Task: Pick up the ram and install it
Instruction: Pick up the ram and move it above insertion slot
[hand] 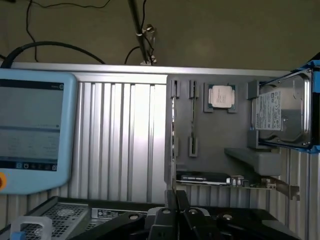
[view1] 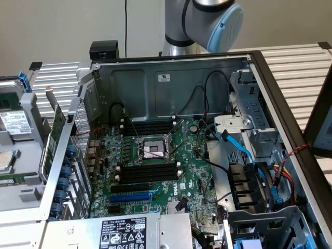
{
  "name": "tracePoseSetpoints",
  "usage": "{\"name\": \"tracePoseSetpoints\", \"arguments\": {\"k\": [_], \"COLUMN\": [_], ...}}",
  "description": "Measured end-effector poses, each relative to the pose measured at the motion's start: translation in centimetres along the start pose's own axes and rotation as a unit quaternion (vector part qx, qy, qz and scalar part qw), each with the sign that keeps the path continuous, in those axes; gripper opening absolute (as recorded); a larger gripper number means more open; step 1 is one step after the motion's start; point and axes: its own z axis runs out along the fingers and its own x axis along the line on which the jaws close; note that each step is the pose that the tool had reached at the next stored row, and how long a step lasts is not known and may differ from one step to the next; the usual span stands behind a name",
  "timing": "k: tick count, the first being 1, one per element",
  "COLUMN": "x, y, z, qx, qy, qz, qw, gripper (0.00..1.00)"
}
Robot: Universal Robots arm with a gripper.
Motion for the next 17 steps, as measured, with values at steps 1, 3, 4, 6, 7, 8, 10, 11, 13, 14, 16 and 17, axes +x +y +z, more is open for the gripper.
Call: {"name": "tracePoseSetpoints", "arguments": {"k": [1,3,4,6,7,8,10,11,13,14,16,17], "x": [0.1,0.2,0.3,0.4,0.4,0.5,0.6,0.7,0.8,0.8,0.9,1.0], "y": [-0.37,-1.13,-1.49,-2.23,-2.58,-2.97,-3.80,-4.21,-5.03,-5.47,-6.37,-6.81], "z": [-0.46,-1.36,-1.71,-2.39,-2.70,-3.04,-3.62,-3.87,-4.37,-4.60,-4.96,-5.11], "qx": [-0.0003,-0.0013,-0.0018,-0.0031,-0.0037,-0.0043,-0.0051,-0.0055,-0.0062,-0.0065,-0.0068,-0.0069], "qy": [0.0000,0.0000,0.0000,-0.0001,0.0000,0.0000,-0.0001,-0.0001,-0.0001,-0.0001,-0.0001,-0.0001], "qz": [0.000,0.000,0.000,0.000,0.000,0.000,0.000,0.000,0.000,0.000,0.000,0.000], "qw": [1.0000,1.0000,1.0000,1.0000,1.0000,1.0000,1.0000,1.0000,1.0000,1.0000,1.0000,1.0000], "gripper": [0.12,0.12,0.12,0.12,0.12,0.12,0.12,0.12,0.12,0.12,0.12,0.12]}}
